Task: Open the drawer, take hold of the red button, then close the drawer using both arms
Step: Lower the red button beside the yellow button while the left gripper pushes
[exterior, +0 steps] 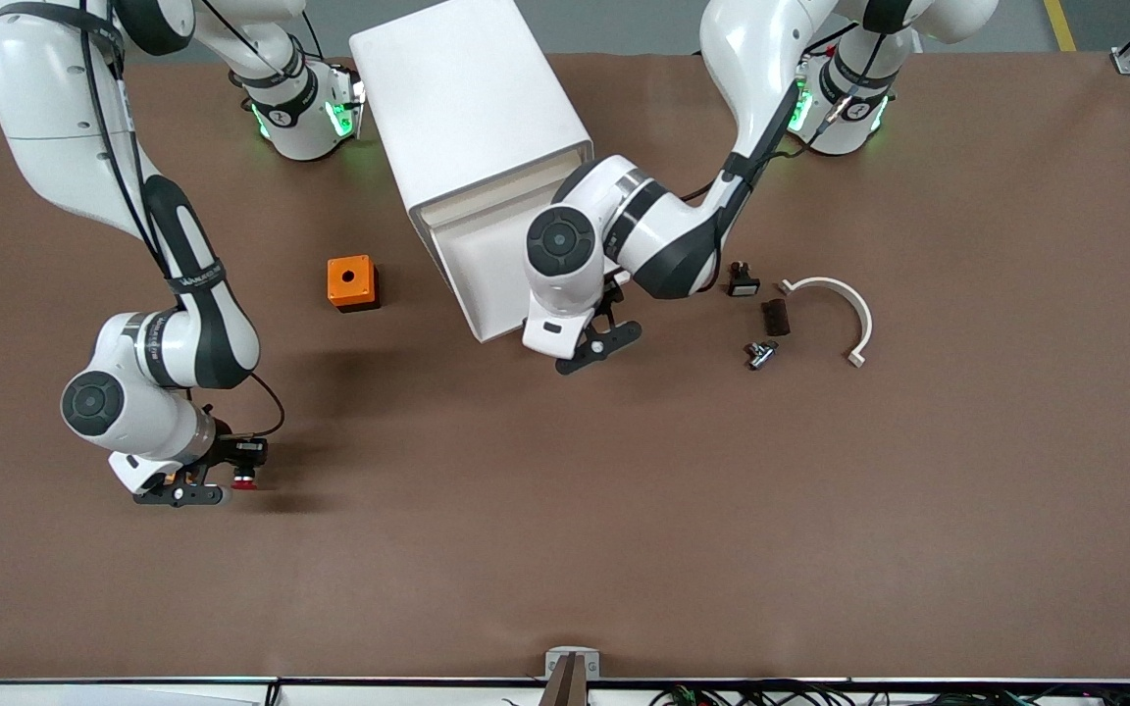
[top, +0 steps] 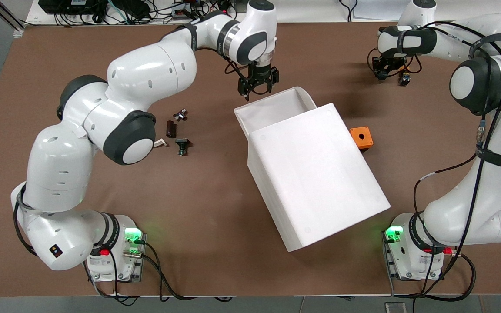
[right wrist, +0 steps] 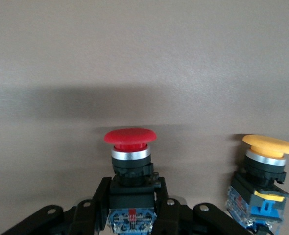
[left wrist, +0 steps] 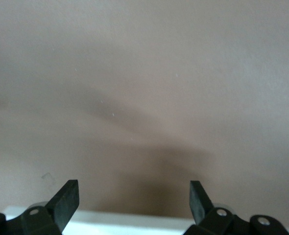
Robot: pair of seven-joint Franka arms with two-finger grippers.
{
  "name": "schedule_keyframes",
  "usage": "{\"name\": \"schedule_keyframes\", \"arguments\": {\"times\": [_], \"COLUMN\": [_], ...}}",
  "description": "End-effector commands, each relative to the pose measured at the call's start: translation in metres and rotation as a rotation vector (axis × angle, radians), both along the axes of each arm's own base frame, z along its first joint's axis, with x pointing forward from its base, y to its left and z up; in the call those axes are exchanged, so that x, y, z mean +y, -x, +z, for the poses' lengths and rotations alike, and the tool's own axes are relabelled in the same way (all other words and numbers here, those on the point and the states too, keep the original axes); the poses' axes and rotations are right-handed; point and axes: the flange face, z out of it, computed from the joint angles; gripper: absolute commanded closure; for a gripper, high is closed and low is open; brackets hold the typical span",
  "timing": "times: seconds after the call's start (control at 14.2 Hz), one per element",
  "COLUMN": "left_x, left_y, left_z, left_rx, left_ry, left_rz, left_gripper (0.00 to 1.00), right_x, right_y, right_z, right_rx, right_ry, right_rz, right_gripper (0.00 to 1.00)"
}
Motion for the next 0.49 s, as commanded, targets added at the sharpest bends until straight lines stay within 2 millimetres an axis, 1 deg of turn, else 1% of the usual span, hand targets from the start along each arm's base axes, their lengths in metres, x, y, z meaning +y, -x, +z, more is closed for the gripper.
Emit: {"name": "schedule_keyframes", "arguments": {"times": [0.0,0.14,0.21,0.28,0.35,0.42], "left_x": [-0.023,-0.039,-0.043,-0.046,-0.054,-0.06], "left_y": [0.026,0.045,0.05,0.055,0.066,0.074], "left_z": [0.002,0.003,0.001,-0.003,-0.003,-0.003], "left_rx": [0.004,0.051,0.068,0.078,0.085,0.092], "left_ry": [0.015,0.058,0.068,0.067,0.072,0.076], "left_rz": [-0.027,-0.032,-0.034,-0.042,-0.06,-0.072], "left_gripper": [0.01,0.01,0.01,0.01,0.01,0.01], "right_x": [0.0,-0.002,-0.003,-0.005,-0.006,-0.004], "right_y": [0.01,0.01,0.01,0.01,0.009,0.009], "right_z": [-0.008,-0.009,-0.009,-0.009,-0.008,-0.007], "right_rx": [-0.013,-0.016,-0.018,-0.018,-0.019,-0.019], "right_ry": [-0.018,-0.018,-0.019,-0.018,-0.018,-0.019], "right_rz": [0.009,0.014,0.012,0.009,0.006,0.003], "right_gripper": [1.0,0.99,0.98,0.8,0.33,0.01]}}
